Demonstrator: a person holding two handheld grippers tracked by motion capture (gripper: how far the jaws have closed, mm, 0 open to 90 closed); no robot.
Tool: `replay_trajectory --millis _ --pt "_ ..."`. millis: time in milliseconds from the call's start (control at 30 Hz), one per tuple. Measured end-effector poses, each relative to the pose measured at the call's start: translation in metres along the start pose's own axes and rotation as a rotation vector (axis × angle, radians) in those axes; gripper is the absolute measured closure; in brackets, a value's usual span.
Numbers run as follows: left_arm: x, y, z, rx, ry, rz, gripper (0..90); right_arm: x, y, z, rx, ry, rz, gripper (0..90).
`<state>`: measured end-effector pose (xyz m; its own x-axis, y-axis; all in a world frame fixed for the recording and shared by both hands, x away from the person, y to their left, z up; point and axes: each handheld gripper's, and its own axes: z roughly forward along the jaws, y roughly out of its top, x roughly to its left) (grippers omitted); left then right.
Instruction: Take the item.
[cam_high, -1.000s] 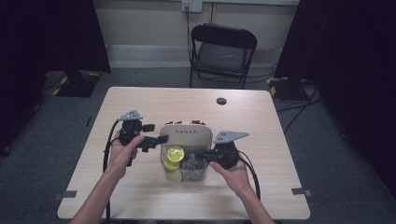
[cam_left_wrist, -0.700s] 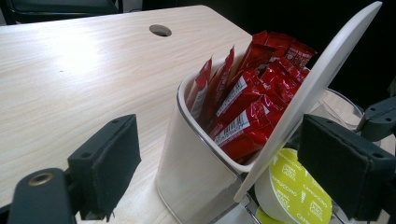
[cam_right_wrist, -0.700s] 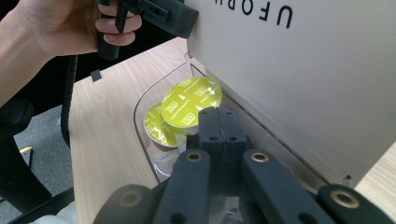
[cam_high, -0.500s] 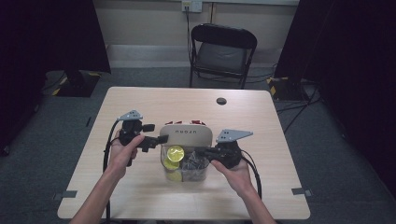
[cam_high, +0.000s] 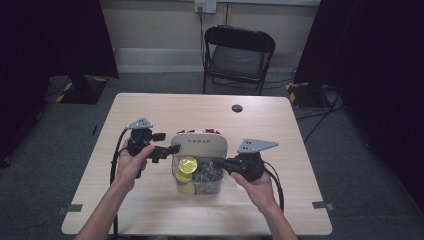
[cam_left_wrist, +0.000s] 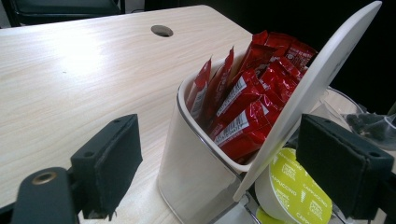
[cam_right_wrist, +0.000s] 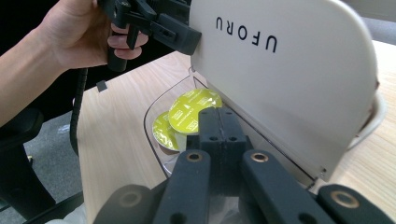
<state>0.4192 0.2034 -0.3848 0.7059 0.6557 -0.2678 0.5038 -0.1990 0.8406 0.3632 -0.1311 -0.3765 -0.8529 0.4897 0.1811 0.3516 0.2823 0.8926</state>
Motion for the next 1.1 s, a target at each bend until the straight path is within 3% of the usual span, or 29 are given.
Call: replay_trajectory --millis 667,1100 --pt "-0.001 0.0 0.001 0.0 0.003 0.002 14.0 -0.005 -0.001 -0.035 -0.026 -0.049 -0.002 90.0" --pt "-0.001 0.0 0.001 -0.002 -0.001 -0.003 14.0 -0.013 -0.01 -0.05 -0.047 -0.084 0.023 90.0"
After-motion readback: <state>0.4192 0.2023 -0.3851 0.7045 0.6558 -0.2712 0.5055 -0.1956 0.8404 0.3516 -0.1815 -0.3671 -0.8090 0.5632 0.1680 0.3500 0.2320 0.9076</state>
